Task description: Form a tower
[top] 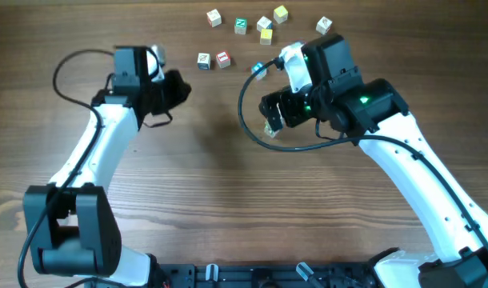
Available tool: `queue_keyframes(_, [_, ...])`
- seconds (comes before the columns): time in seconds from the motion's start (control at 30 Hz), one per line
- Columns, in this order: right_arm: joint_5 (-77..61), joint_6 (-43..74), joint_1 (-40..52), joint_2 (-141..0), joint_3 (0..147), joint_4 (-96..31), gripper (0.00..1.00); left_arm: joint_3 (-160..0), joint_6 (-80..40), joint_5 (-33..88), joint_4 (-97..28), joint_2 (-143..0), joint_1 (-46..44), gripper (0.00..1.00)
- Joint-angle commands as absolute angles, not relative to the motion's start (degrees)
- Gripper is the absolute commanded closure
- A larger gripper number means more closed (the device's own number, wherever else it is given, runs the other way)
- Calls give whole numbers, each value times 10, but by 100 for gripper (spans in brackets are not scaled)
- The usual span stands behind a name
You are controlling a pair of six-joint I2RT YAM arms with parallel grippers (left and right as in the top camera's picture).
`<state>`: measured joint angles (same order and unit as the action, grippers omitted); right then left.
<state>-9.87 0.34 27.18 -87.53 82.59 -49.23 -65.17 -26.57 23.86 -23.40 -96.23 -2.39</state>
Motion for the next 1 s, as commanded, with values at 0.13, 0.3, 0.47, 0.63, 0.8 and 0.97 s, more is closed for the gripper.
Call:
queue_keyframes(0.13, [-68, -108, 271, -889, 833, -491, 0, -677, -242, 164, -243, -966, -21, 91])
queue_keyframes(0.3, [-14, 174, 269, -888, 834, -558, 80, -677, -220, 327, -171, -966, -21, 96])
queue_keyframes(0.47, [-11, 371, 264, -889, 801, -641, 96, -678, -204, 418, -125, -966, -31, 96])
queue_keyframes(0.63, [-80, 470, 250, -891, 684, -564, 96, -738, -91, 423, -209, -978, -39, 96])
queue_keyframes(0.8, [-91, 529, 249, -891, 674, -530, 96, -928, 77, 328, -409, -1092, -74, 96])
queue_keyframes(0.97, [-106, 602, 249, -911, 674, -507, 96, -958, 160, 329, -413, -1171, -91, 96])
